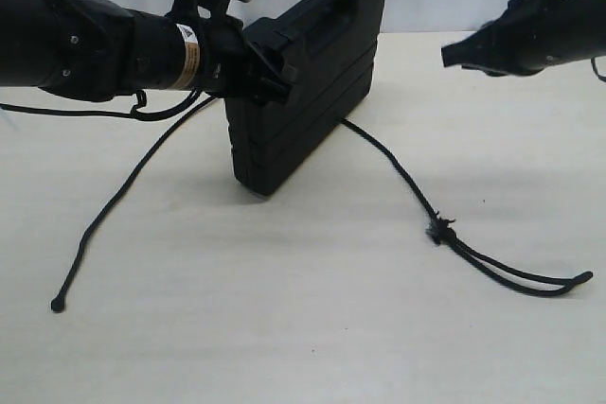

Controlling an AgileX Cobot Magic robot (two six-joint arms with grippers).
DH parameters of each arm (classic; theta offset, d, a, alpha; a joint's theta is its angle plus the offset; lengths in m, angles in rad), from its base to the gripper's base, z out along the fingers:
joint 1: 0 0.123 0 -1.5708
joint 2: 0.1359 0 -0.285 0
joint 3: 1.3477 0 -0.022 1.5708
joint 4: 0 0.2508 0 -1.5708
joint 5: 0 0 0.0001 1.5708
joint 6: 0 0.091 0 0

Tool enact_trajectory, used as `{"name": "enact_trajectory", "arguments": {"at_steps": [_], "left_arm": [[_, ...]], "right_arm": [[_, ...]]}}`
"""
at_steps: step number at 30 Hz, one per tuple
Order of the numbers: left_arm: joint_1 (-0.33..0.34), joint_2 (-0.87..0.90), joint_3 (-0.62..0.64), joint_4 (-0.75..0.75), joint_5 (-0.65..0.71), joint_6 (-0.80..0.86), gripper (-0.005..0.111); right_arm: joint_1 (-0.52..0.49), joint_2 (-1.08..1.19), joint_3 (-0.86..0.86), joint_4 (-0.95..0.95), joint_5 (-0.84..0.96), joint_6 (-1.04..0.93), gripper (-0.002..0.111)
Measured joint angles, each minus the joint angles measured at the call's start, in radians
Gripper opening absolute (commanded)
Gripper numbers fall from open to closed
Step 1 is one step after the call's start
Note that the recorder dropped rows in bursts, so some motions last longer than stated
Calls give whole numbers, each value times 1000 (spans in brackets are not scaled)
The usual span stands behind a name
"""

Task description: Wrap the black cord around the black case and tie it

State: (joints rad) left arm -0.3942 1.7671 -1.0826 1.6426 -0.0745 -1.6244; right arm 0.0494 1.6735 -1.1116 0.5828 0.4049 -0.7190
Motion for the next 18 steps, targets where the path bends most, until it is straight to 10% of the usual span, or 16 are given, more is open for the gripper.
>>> {"name": "enact_trajectory", "arguments": {"at_steps": [10, 18], "left_arm": [[0, 0, 0, 61, -4, 0, 0], [0, 0, 0, 70, -10, 2, 0]], "right_arm": [[79, 5, -63, -326, 472, -447, 57], [104, 69, 19, -410, 525, -167, 69]]}}
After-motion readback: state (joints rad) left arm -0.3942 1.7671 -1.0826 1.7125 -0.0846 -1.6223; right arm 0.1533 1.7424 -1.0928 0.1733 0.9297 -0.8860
